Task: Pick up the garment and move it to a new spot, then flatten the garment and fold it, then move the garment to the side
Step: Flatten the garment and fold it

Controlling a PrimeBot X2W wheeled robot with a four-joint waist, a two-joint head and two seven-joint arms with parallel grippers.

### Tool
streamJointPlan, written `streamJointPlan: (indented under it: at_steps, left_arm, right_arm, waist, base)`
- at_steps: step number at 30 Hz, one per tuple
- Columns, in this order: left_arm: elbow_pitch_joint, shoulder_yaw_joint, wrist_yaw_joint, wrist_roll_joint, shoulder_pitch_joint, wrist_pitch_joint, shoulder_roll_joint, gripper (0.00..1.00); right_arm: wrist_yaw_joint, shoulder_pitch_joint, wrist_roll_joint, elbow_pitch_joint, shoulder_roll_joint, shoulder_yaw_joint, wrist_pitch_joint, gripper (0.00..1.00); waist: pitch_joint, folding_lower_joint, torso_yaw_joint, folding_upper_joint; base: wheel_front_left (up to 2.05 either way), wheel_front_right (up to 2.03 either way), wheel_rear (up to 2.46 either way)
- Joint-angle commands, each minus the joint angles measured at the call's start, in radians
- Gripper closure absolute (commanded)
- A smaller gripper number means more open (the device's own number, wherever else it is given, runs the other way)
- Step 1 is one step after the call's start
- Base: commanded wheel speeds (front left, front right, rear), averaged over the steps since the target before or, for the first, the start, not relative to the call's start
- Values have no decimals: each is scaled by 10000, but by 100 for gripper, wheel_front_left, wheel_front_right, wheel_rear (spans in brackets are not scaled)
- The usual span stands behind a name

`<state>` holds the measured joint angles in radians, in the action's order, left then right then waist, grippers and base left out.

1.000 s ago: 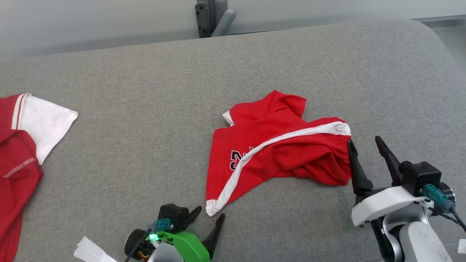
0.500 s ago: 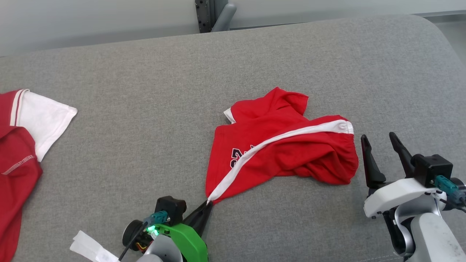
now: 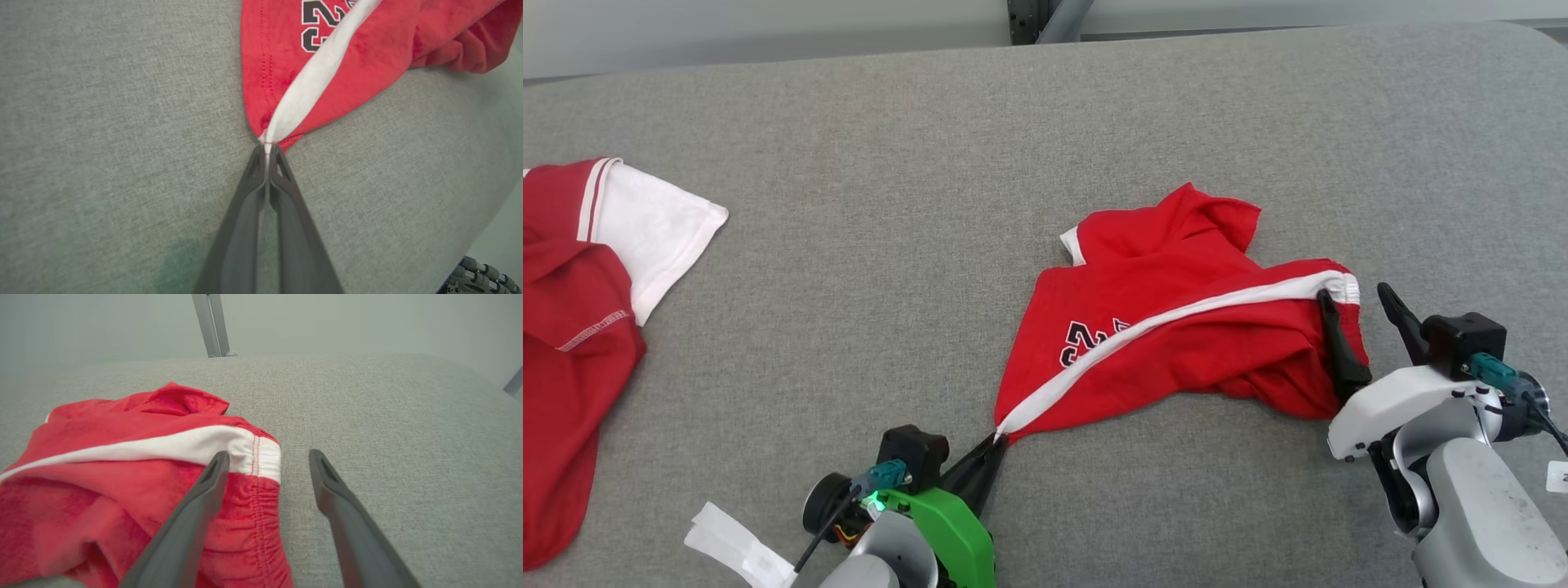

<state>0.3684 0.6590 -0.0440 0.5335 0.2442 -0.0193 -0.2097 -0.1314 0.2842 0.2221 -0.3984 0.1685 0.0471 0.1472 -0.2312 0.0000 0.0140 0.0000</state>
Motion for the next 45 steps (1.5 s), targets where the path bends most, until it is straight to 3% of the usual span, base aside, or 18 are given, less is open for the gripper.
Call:
streamJointPlan:
  at_steps: [1,5,7,20,29,37,45]
  left_arm:
    - [97,13,26,-126,131,46,-65,100]
    - [136,26,65,-126,188,94,-51,100]
    - [165,30,82,-124,221,152,-53,100]
    - [-512,-349,472,-337,607,1057,-217,100]
    - [-2693,-1218,1113,-780,1513,1871,-733,100]
    - [-4909,-1868,1626,-1194,2135,1608,-1458,100]
    - [-6250,-2246,2055,-1306,2225,1235,-1782,100]
  right_arm:
    - [14,188,103,-245,65,114,-32,0]
    - [14,416,373,-588,195,337,-88,0]
    - [14,481,527,-645,214,441,-84,100]
    - [14,369,295,822,429,406,58,100]
    - [14,755,10,3115,650,191,-572,100]
    - [14,1059,-61,5236,708,-210,-1206,100]
    - [14,885,180,5955,431,-506,-1558,100]
  waist:
    - [-149,0,-142,0]
    - [-251,0,-211,0]
    - [-277,0,-224,0]
    - [-107,0,23,0]
    - [305,0,125,0]
    - [716,0,144,0]
    - [990,0,146,0]
  base:
    - [0,0,0]
    - [0,0,0]
    - [0,0,0]
    - [0,0,0]
    - [0,0,0]
    - [0,0,0]
    - [0,0,0]
